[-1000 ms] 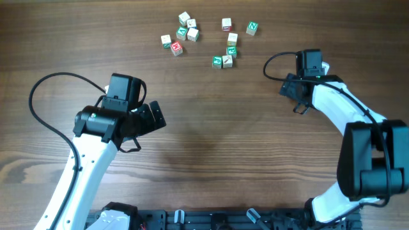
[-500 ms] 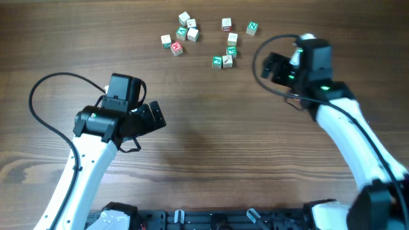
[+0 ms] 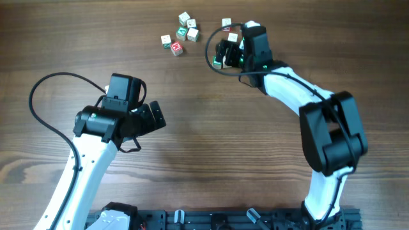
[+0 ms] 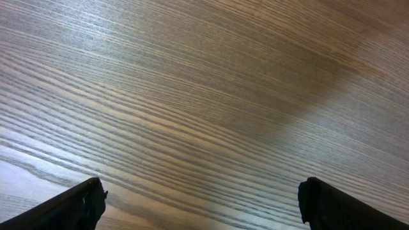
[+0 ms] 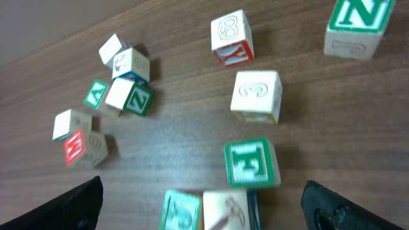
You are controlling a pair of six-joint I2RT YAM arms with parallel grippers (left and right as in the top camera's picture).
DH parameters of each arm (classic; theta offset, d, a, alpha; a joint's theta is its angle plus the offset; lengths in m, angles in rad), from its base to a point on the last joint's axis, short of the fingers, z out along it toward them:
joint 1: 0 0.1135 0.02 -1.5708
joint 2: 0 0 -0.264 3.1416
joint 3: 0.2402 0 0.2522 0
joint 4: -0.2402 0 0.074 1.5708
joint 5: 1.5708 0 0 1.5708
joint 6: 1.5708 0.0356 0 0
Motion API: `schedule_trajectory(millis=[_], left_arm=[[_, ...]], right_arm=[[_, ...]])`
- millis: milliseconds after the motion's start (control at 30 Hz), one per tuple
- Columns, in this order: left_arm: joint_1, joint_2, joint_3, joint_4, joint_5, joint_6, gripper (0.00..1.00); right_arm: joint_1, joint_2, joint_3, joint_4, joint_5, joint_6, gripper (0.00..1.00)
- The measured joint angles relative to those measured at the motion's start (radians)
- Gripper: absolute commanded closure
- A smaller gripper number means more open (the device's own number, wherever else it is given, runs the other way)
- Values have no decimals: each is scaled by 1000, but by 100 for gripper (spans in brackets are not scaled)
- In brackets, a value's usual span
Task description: Form a circle
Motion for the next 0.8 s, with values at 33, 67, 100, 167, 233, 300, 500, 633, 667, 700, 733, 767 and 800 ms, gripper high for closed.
schedule_trajectory(millis=[33,67,100,167,233,300,500,633,667,700,733,767,800], left_arm=[[0,0,0,0,0,0,0],[0,0,0,0,0,0,0],[0,0,0,0,0,0,0],[0,0,0,0,0,0,0],[0,0,0,0,0,0,0],[0,0,0,0,0,0,0],[0,0,0,0,0,0,0],[0,0,0,0,0,0,0],[0,0,0,0,0,0,0],[0,0,0,0,0,0,0],[0,0,0,0,0,0,0],[0,0,0,0,0,0,0],[0,0,0,0,0,0,0]], right_arm=[[0,29,39,-10,10,0,2],[0,63,82,-18,23,-1,3],[0,84,108,-34,39,-5,5],[0,124,155,-50,63,-27,10],[0,157,185,-72,88,-50,17],[0,170,186,-93,108,-61,25],[-6,202,189,-105,133,-74,56],[-10,202,190,-86,138,-78,71],[-10,202,192,-86,138,-79,72],[-10,202,192,-86,138,-80,72],[-10,202,193,-86,138,-80,73],[-10,202,193,-87,138,-80,74],[-10,202,194,-91,138,-80,74]])
